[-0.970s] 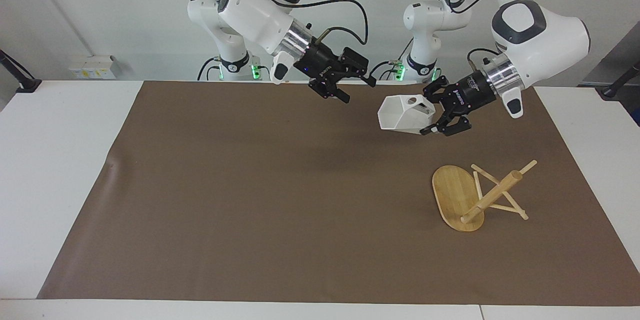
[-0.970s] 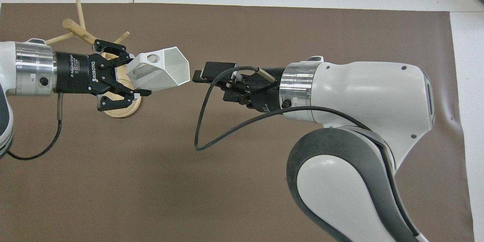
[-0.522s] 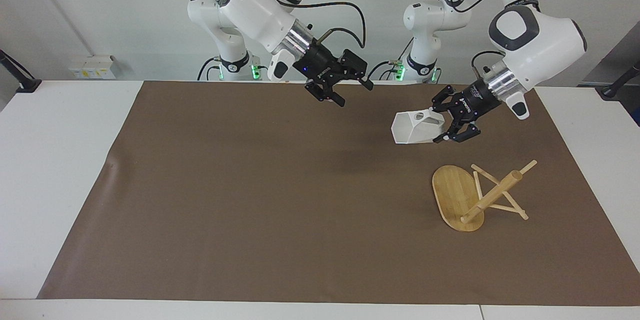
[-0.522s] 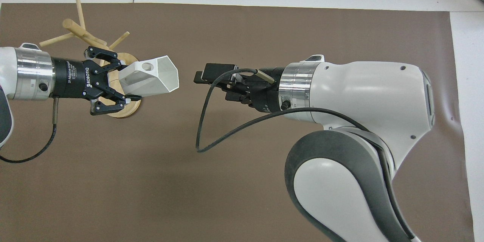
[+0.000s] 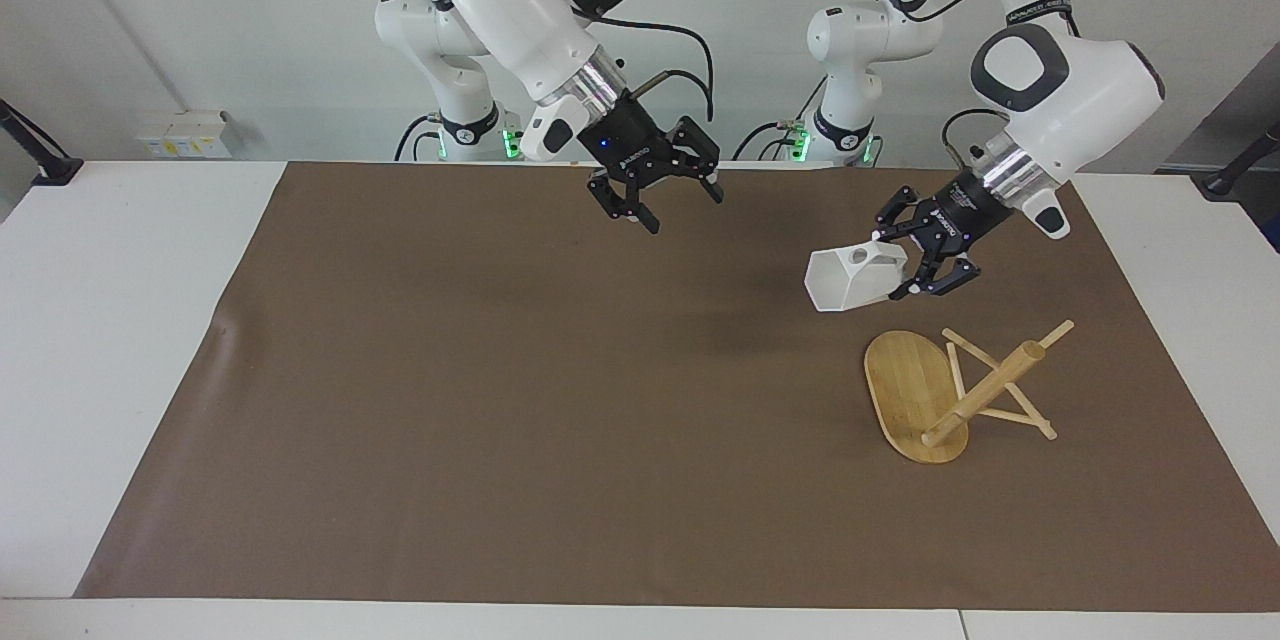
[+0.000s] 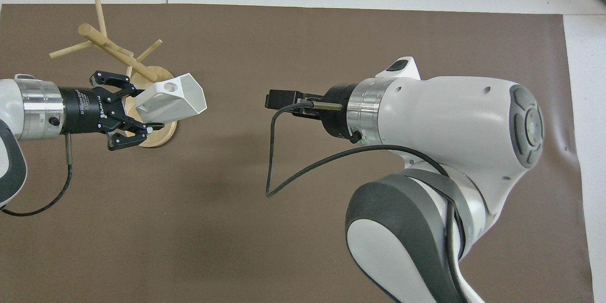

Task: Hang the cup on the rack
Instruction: 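Open the right gripper and withdraw while the left gripper holds the cup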

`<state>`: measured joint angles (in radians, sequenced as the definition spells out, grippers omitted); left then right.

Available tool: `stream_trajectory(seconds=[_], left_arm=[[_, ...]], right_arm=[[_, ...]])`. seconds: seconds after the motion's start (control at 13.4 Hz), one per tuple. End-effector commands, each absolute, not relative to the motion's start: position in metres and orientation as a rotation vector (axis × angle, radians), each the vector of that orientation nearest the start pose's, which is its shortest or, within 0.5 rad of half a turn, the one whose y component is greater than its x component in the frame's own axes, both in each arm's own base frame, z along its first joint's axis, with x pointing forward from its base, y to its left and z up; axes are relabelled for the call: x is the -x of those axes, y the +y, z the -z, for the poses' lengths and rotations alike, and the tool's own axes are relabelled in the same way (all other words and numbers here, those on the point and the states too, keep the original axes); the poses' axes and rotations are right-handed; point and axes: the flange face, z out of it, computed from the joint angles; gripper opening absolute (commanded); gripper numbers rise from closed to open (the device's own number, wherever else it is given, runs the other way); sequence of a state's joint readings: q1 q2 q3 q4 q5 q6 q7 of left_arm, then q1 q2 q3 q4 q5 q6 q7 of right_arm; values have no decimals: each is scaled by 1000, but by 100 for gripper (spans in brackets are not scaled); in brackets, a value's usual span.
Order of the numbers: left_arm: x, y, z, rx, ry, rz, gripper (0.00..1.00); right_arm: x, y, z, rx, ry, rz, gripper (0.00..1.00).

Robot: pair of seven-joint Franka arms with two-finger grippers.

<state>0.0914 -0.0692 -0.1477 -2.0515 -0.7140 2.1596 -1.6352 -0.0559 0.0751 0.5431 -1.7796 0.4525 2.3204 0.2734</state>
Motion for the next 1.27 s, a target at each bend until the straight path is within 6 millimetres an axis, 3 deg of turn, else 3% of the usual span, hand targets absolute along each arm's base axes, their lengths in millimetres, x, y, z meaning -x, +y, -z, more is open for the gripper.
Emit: stream_trajectory(seconds=[0.0, 0.3, 0.9, 1.19], left_arm=[[-548, -56, -494, -1377, 2149, 346, 0], [-543, -66, -476, -1257, 2196, 264, 0], [-549, -59, -472, -978, 2289, 232, 0], [-548, -58, -468, -946, 2302, 227, 0]], right_arm=[[-560, 251, -559, 2618, -87, 372, 100], [-579, 183, -555, 2725, -360, 426, 100], [-591, 87, -550, 2796, -712, 435, 100], [-588, 34, -550, 2783, -879, 405, 100]])
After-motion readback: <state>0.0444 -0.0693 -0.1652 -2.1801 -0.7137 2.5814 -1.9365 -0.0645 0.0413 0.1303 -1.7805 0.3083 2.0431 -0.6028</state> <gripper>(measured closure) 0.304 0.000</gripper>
